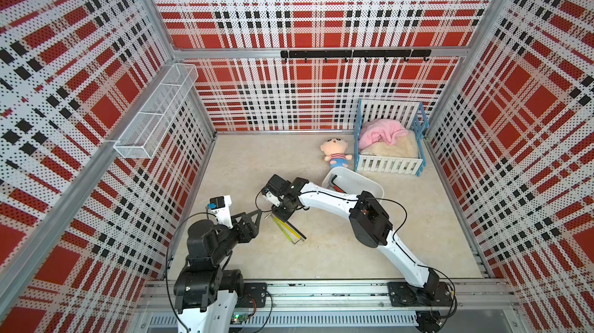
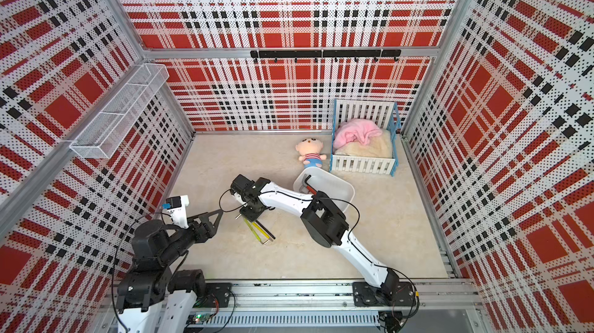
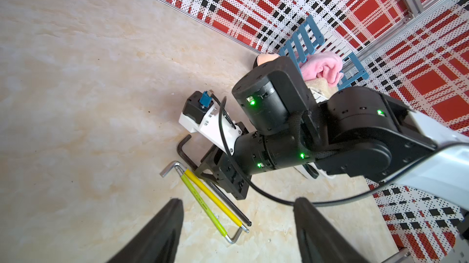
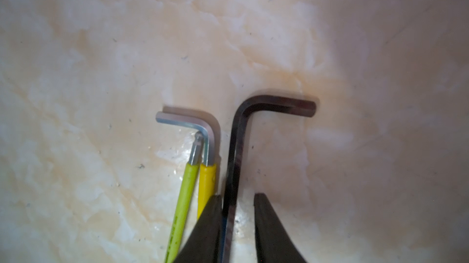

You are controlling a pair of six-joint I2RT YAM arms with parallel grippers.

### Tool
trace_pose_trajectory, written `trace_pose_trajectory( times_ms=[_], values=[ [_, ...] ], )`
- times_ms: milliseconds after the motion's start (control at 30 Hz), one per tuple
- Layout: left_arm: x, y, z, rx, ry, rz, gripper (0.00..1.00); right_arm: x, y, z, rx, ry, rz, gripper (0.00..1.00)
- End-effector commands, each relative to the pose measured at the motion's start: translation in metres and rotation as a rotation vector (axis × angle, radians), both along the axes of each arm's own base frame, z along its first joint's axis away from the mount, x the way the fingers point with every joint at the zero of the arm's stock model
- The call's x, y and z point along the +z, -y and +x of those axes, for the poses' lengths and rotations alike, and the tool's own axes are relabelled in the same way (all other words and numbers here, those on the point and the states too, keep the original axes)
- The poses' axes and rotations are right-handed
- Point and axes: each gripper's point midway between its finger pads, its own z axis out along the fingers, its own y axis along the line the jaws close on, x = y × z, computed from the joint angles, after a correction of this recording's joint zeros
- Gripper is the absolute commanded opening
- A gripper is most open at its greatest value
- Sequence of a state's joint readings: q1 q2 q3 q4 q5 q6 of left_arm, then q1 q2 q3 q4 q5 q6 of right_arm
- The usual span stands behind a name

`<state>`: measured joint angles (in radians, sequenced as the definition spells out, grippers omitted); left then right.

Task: Put the hex key on the desktop into the storage box
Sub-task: Pick up the Allen key from the center of the board.

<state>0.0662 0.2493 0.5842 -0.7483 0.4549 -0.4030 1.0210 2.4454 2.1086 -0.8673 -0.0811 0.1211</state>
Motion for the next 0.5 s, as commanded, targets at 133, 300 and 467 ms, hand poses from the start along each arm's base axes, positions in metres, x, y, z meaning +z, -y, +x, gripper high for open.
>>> trace_pose_trajectory(
  times_ms=[133, 300, 467],
  values=[
    [0.003, -0.003, 0.003, 0.012, 0.021, 0.007, 0.74, -0.014, 0.012, 0.005, -0.036, 0.034, -0.087, 0.23],
    [0.002, -0.003, 0.003, 0.011, 0.02, 0.006, 0.74, -0.023, 0.018, 0.008, -0.068, 0.042, -0.134, 0.21],
    [0.002, -0.002, 0.003, 0.011, 0.02, 0.007, 0.74, -0.04, 0.025, 0.009, -0.116, 0.03, -0.192, 0.22]
  ],
)
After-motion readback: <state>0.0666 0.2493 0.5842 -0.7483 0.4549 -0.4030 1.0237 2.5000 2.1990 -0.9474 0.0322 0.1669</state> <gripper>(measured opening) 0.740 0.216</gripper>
